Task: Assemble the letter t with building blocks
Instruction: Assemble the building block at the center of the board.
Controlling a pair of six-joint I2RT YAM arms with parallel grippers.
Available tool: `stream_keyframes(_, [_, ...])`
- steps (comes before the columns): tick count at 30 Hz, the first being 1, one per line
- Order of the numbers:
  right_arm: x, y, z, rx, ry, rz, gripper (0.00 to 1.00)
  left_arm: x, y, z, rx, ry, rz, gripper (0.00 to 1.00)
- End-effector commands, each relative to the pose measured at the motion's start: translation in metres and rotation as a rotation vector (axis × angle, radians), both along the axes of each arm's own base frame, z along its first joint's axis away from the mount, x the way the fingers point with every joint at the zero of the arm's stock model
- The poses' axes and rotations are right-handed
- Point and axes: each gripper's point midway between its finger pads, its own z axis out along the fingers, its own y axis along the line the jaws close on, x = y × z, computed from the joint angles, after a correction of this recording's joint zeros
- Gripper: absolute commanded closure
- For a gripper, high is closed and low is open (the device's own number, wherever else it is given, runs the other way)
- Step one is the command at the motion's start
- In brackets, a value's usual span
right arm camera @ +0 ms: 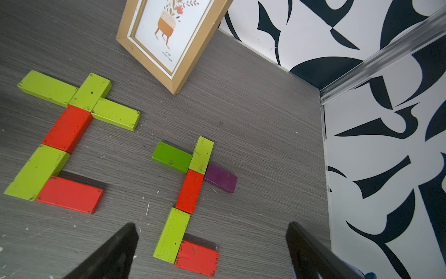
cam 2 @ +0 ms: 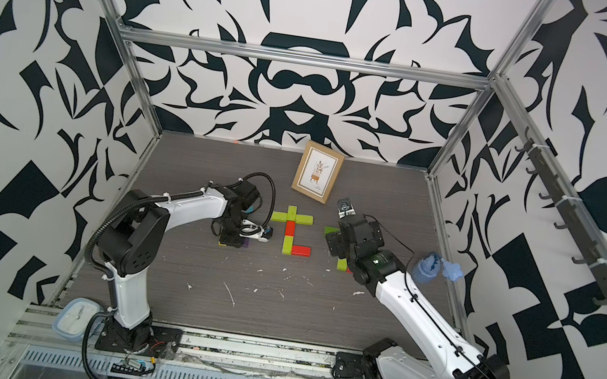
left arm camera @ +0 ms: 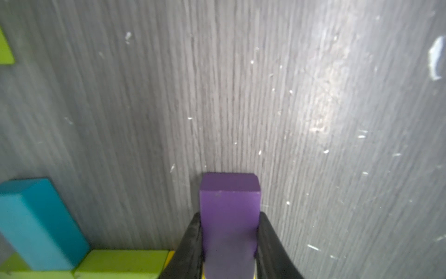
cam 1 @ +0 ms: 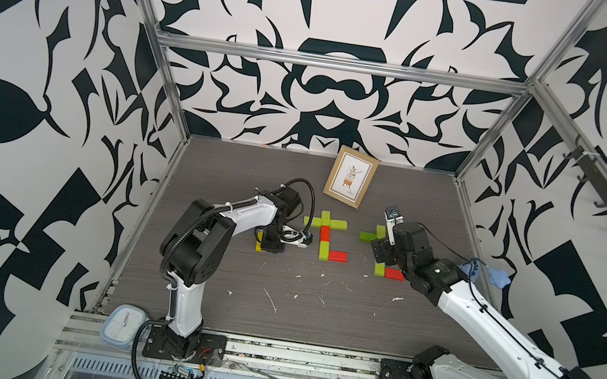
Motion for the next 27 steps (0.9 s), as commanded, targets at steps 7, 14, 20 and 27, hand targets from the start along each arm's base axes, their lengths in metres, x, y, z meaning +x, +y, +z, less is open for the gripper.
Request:
stream_keyframes(7, [0.0044, 0.0018, 0.0194, 0.025, -0.051, -0.009, 0.01, -0.0007, 0.0004, -0.0037, 0.009, 0.044, 0.032, 0.73])
stream_keyframes(14, [0.0048, 0.002, 0.0193, 0.026, -0.05, -0.008, 0.01, -0.0038, 0.0026, -0.0031, 0.013, 0.056, 0.037, 0.74])
stream_keyframes(20, [0.0049, 0.0025, 0.0192, 0.027, -0.049, -0.006, 0.01, -0.0082, 0.0048, 0.0, 0.003, 0.07, 0.033, 0.75])
stream_keyframes(27, [0.0049, 0.0027, 0.0193, 0.027, -0.05, -0.006, 0.01, -0.0093, 0.007, -0.0016, 0.008, 0.069, 0.03, 0.75])
